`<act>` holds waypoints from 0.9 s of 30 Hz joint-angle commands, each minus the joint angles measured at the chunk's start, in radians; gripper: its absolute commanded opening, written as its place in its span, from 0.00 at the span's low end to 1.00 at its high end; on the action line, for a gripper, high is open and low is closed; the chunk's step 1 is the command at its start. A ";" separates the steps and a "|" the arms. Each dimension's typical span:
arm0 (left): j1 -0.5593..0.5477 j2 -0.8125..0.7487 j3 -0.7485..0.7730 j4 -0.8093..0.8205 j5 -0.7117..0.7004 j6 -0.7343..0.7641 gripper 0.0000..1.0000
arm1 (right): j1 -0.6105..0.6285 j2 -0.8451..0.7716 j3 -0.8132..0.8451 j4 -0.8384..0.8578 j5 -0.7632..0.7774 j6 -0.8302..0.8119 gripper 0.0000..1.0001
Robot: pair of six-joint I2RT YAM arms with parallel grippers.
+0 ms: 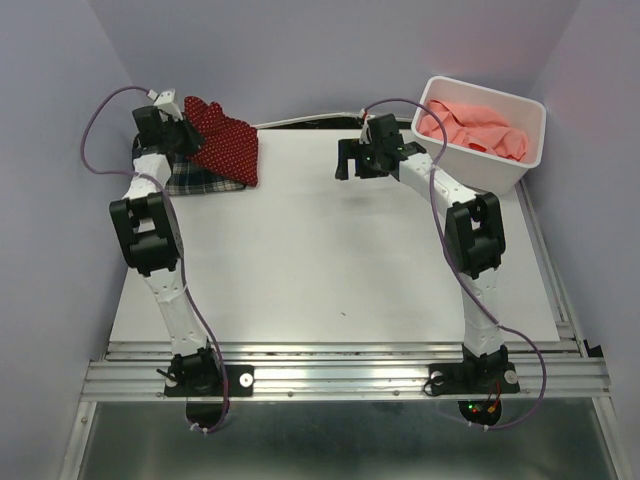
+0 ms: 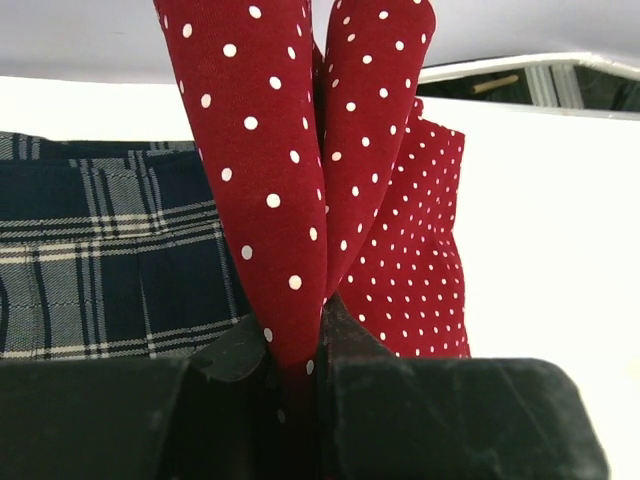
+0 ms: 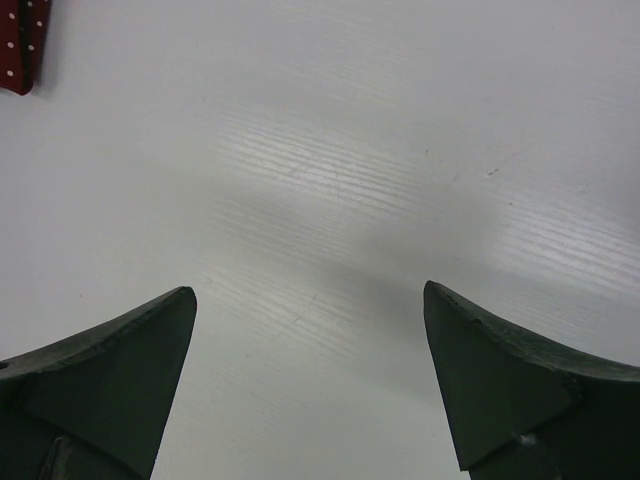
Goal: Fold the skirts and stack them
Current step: Neatly place the folded skirt to the corner
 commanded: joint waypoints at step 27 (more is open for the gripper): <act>0.148 -0.027 -0.023 0.136 0.006 -0.075 0.00 | -0.003 0.025 0.040 -0.026 -0.023 -0.006 1.00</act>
